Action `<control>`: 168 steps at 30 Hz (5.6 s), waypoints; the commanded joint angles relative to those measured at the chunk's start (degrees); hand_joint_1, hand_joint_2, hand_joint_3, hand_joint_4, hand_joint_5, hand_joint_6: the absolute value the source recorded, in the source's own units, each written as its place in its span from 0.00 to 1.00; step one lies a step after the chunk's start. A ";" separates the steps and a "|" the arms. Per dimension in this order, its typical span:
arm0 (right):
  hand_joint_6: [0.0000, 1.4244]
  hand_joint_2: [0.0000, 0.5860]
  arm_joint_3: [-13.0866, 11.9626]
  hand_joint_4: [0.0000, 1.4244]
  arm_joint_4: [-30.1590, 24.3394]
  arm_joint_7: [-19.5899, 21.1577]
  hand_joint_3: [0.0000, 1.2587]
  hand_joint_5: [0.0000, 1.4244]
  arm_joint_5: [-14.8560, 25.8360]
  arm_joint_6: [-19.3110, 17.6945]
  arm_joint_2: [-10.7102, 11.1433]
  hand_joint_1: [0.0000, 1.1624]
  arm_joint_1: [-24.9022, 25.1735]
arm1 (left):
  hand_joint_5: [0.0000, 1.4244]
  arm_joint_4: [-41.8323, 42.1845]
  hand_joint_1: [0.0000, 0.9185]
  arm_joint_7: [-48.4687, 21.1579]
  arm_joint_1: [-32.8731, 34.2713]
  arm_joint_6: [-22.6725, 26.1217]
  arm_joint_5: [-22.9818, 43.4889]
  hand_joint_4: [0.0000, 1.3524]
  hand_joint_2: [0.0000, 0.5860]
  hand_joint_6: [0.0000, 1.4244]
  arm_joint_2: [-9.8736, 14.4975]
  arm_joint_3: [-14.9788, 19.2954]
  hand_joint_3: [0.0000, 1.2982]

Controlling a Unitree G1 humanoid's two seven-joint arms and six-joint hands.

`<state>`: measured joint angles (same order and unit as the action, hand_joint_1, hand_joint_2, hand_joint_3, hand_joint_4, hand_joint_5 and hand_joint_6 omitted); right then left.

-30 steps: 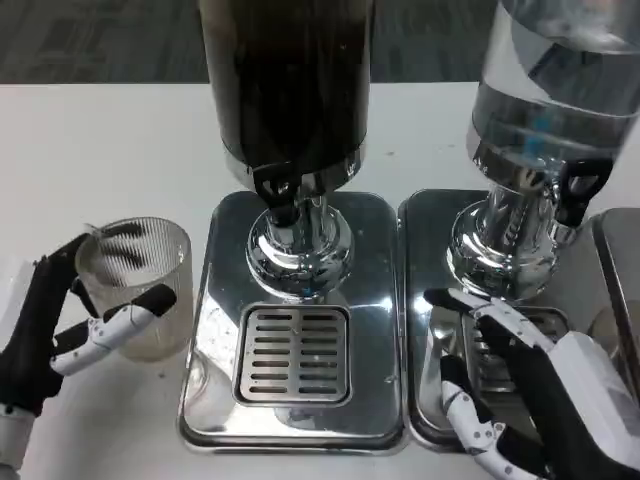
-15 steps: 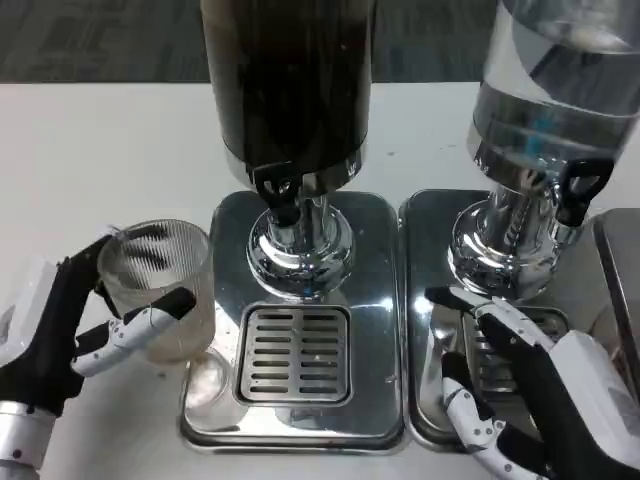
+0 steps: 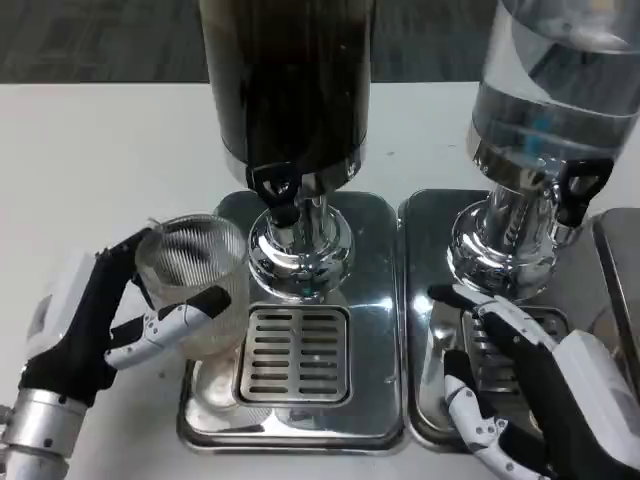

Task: Grasp the cup under the faucet to collect the drink, then remove the cup.

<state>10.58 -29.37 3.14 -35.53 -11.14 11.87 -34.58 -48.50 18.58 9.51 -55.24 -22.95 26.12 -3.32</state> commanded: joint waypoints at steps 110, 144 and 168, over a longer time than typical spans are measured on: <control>0.17 0.94 0.39 0.15 -0.58 0.14 0.20 0.11 0.71 0.48 -2.18 0.44 2.63 | 0.33 33.29 0.00 -37.95 -7.57 12.28 39.67 0.29 0.16 0.28 3.61 6.38 0.31; 0.16 0.96 1.48 0.15 2.31 2.06 0.20 0.11 1.24 0.05 -2.83 0.43 4.40 | 0.19 35.79 0.00 -77.74 6.31 53.60 58.59 0.15 0.07 0.13 3.25 13.82 0.23; 0.15 0.96 1.79 0.15 3.81 2.98 0.20 0.11 1.76 0.04 -3.07 0.43 5.46 | 0.14 41.17 0.00 -80.62 5.55 56.24 56.06 0.09 0.08 0.08 2.16 11.37 0.19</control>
<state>12.25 -26.14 5.42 -34.35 -10.40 9.04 -29.75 -9.00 -60.94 15.48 1.39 33.45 28.39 8.22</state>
